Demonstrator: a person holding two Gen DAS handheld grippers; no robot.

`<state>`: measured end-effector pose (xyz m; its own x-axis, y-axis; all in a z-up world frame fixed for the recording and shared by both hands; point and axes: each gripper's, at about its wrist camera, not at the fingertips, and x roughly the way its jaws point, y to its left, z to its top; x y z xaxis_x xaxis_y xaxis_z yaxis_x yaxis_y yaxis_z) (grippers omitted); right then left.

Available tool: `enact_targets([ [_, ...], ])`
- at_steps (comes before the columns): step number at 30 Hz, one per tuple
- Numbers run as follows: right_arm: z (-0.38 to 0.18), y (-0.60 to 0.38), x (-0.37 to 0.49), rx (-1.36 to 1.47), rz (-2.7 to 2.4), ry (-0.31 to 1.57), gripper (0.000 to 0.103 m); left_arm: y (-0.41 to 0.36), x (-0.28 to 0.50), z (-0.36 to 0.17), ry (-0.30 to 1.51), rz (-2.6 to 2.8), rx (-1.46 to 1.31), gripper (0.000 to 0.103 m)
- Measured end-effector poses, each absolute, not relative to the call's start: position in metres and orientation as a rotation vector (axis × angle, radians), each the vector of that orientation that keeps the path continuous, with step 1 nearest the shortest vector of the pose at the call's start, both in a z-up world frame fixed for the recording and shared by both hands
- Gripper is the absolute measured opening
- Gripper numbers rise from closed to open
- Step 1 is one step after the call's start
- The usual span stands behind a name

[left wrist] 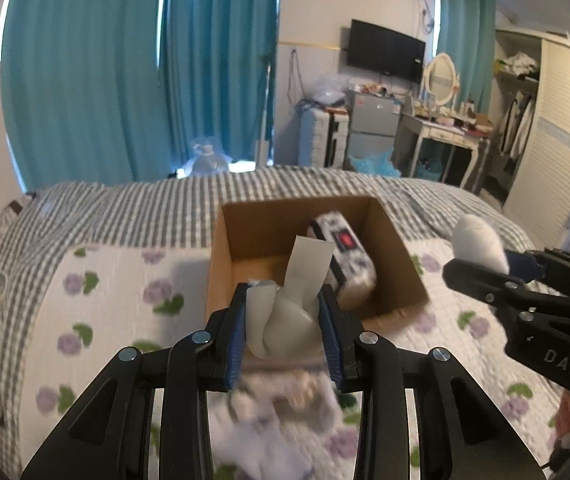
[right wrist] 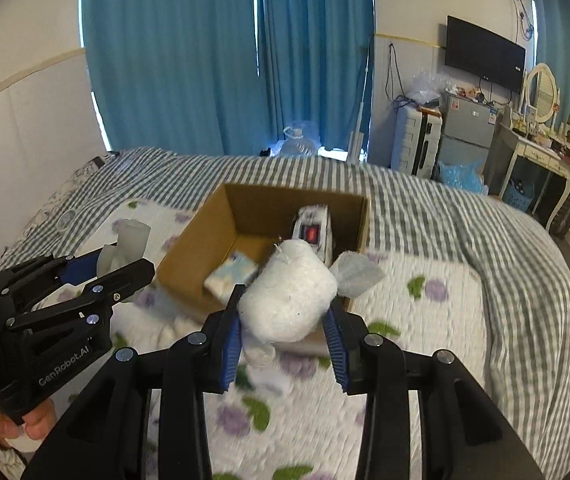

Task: Organize soft objects
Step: 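Lower both held socks into the box and open both tools, then grasp the white sock with the left tool while the right grasps the white-green fuzzy item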

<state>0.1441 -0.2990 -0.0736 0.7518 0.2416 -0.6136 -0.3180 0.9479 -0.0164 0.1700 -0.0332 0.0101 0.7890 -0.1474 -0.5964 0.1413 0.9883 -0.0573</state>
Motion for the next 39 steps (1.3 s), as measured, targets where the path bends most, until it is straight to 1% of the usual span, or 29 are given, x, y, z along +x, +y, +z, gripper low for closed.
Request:
enact_targets([
  [7,-0.083,-0.288,0.214,-0.132,0.307,0.666,0.037,-0.040,0.234,-0.005,0.665,-0.149,0.020,0.033],
  [14,-0.103,-0.282,0.273,-0.129,0.310,0.695,0.037,-0.045,0.278,-0.031,0.698,-0.147,0.064,0.033],
  [15,-0.105,-0.283,0.279,-0.122,0.312,0.696,0.037,-0.045,0.282,-0.033,0.702,-0.161,0.065,0.034],
  [16,-0.106,-0.283,0.282,-0.118,0.312,0.697,0.037,-0.047,0.284,-0.035,0.703,-0.172,0.075,0.039],
  [18,-0.107,-0.285,0.291,-0.105,0.311,0.695,0.037,-0.050,0.285,-0.035,0.696,-0.180,0.101,0.039],
  [19,-0.108,-0.286,0.293,-0.096,0.313,0.693,0.037,-0.051,0.285,-0.036,0.695,-0.178,0.115,0.049],
  [20,-0.107,-0.287,0.297,-0.086,0.314,0.696,0.039,-0.052,0.285,-0.036,0.691,-0.182,0.121,0.057],
  [21,-0.107,-0.287,0.298,-0.080,0.312,0.700,0.040,-0.051,0.283,-0.035,0.675,-0.189,0.121,0.069],
  [22,-0.105,-0.288,0.300,-0.073,0.304,0.703,0.047,-0.052,0.282,-0.033,0.662,-0.189,0.119,0.074],
  [23,-0.104,-0.289,0.300,-0.068,0.300,0.702,0.060,-0.052,0.278,-0.029,0.651,-0.193,0.118,0.075],
  [25,-0.099,-0.292,0.296,-0.056,0.292,0.696,0.067,-0.051,0.275,-0.021,0.642,-0.187,0.115,0.075],
  [28,-0.085,-0.295,0.282,-0.062,0.268,0.686,0.073,-0.047,0.266,-0.003,0.626,-0.174,0.104,0.075],
  [30,-0.071,-0.297,0.267,-0.072,0.254,0.667,0.074,-0.045,0.254,0.014,0.606,-0.164,0.102,0.075],
  [37,0.006,-0.307,0.188,-0.091,0.226,0.566,0.078,-0.033,0.191,0.089,0.493,-0.149,0.085,0.076],
  [38,0.016,-0.308,0.176,-0.095,0.222,0.550,0.080,-0.032,0.183,0.097,0.480,-0.152,0.082,0.078],
  [39,0.030,-0.310,0.159,-0.101,0.213,0.528,0.081,-0.029,0.171,0.108,0.466,-0.164,0.080,0.087],
])
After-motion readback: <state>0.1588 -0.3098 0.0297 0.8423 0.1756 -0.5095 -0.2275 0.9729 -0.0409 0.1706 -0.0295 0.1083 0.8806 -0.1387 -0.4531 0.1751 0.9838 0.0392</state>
